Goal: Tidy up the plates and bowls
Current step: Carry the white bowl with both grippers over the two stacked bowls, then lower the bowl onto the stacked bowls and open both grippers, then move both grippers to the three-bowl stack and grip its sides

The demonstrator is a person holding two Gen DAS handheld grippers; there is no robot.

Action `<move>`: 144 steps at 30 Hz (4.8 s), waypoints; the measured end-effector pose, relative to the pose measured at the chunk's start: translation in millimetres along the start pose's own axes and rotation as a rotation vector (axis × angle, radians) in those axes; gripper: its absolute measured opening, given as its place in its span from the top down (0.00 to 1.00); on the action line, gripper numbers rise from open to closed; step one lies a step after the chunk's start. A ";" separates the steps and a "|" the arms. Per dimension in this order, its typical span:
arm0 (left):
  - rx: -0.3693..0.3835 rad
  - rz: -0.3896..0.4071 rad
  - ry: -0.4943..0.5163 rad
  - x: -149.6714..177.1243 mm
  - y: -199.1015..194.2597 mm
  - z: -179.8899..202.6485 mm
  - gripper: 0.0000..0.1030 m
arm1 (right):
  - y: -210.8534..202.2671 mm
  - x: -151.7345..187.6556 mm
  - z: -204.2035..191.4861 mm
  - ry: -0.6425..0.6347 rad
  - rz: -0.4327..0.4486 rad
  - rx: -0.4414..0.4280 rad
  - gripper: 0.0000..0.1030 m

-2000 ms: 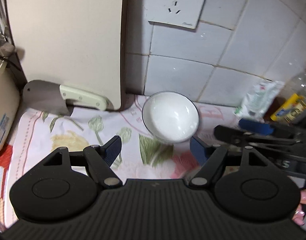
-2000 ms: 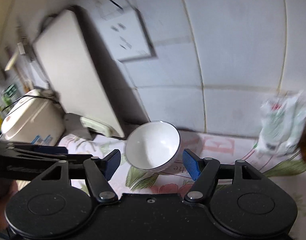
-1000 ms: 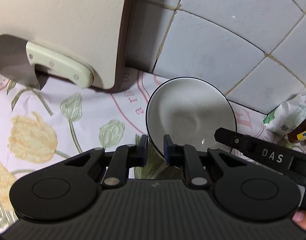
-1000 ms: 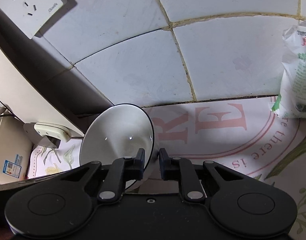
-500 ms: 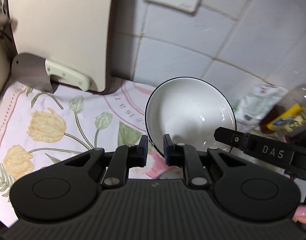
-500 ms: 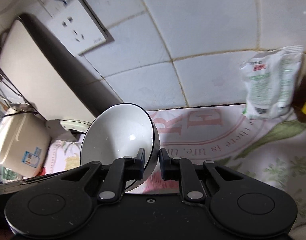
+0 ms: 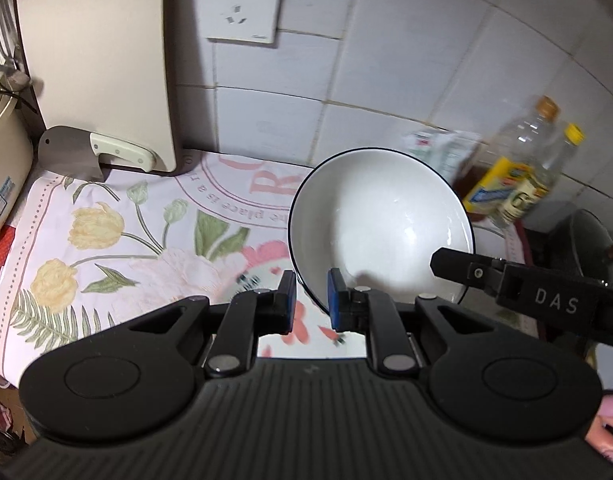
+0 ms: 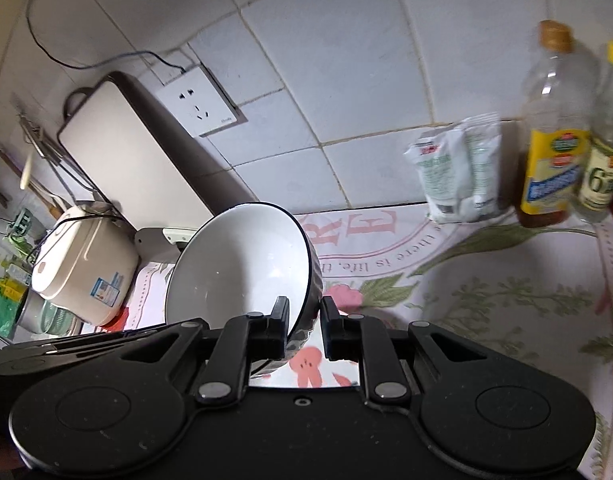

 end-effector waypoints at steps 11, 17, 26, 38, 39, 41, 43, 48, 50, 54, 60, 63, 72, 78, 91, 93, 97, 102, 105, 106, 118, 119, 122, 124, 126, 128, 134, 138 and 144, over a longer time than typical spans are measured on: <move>0.052 0.011 0.098 21.5 -28.4 63.8 0.86 | -72.8 26.4 43.4 0.025 0.060 0.001 0.79; 0.079 -0.015 0.113 42.2 -16.4 95.3 0.86 | -90.0 43.1 74.1 0.039 0.067 0.039 0.79; 0.048 -0.095 0.149 66.6 30.3 126.2 0.86 | -79.8 66.5 119.3 0.058 0.064 0.084 0.78; -0.030 -0.208 0.165 89.3 83.3 135.1 0.86 | -32.7 90.7 151.3 0.084 -0.045 0.153 0.78; -0.025 -0.215 0.156 89.6 86.1 133.9 0.86 | -31.9 90.4 153.7 0.095 -0.043 0.148 0.78; -0.016 -0.223 0.157 90.9 90.8 133.8 0.86 | -28.0 91.3 159.8 0.116 -0.056 0.136 0.78; -0.020 -0.229 0.164 92.5 95.8 135.0 0.86 | -23.0 93.8 163.6 0.119 -0.068 0.137 0.78; -0.032 -0.247 0.166 96.9 105.7 134.8 0.86 | -13.1 98.5 165.2 0.082 -0.082 0.152 0.78; -0.033 -0.258 0.162 99.2 108.5 133.7 0.85 | -11.5 99.2 165.1 0.070 -0.082 0.158 0.78; -0.034 -0.269 0.158 102.1 112.0 132.9 0.85 | -9.2 99.6 165.3 0.039 -0.077 0.168 0.78; -0.022 -0.273 0.146 101.1 113.6 131.9 0.82 | -4.2 98.3 167.1 -0.002 -0.066 0.157 0.78; -0.014 -0.277 0.133 100.6 113.1 131.1 0.82 | -3.1 98.2 166.1 -0.031 -0.072 0.162 0.77; 0.069 -0.260 0.099 99.2 94.4 134.2 0.66 | -16.5 101.0 158.7 -0.112 0.008 0.165 0.70; 0.129 -0.227 0.110 96.5 62.8 137.6 0.60 | -49.0 105.3 147.6 -0.154 0.111 0.170 0.61; 0.166 -0.164 0.158 119.0 -3.0 127.7 0.60 | -124.6 148.0 119.0 -0.181 0.231 0.225 0.39; 0.176 -0.148 0.165 124.5 -10.6 127.7 0.60 | -133.2 155.2 113.8 -0.191 0.245 0.235 0.37; 0.151 -0.051 0.159 130.0 -28.2 120.3 0.56 | -147.8 167.8 101.5 -0.194 0.256 0.247 0.30; 0.169 -0.005 0.154 136.8 -42.1 106.7 0.54 | -162.6 181.9 83.3 -0.232 0.287 0.252 0.27; 0.177 0.043 0.129 141.2 -49.4 96.5 0.53 | -167.2 189.5 79.9 -0.227 0.315 0.252 0.14; 0.173 0.057 0.111 142.6 -52.1 92.1 0.53 | -168.1 192.8 79.1 -0.230 0.334 0.269 0.14; 0.326 0.169 0.086 165.5 -46.1 84.1 0.50 | -144.7 218.0 86.7 -0.195 0.451 0.339 0.09; 0.336 0.172 0.080 167.7 -40.1 84.0 0.50 | -137.5 219.9 89.2 -0.202 0.452 0.345 0.09; 0.382 0.180 0.047 173.2 -22.7 82.9 0.47 | -114.3 224.2 96.2 -0.210 0.435 0.351 0.09; 0.395 0.182 0.028 176.7 -9.8 80.9 0.46 | -97.7 228.5 100.9 -0.214 0.428 0.334 0.09; 0.404 0.179 0.004 180.6 3.8 77.0 0.42 | -81.5 233.2 106.6 -0.201 0.427 0.306 0.09; 0.438 0.172 -0.040 184.3 17.3 72.2 0.38 | -61.0 239.0 113.0 -0.179 0.386 0.262 0.10; 0.455 0.175 -0.080 187.7 51.5 65.5 0.36 | -20.4 248.8 121.3 -0.148 0.355 0.250 0.09; 0.446 0.185 -0.066 186.2 67.7 66.8 0.34 | -2.9 247.0 122.1 -0.166 0.388 0.265 0.09; 0.452 0.188 -0.069 179.7 80.8 70.4 0.30 | 19.3 234.8 131.2 -0.171 0.384 0.280 0.09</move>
Point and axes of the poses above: each gripper's, at about its wrist camera, not at the fingertips, and y roughly the way its jaws point, z to its right, x to its underside, the point moved 7 cm from there along y, roughly the way its jaws point, and after that the axes turned 9 degrees about x, right-handed, at the moved point
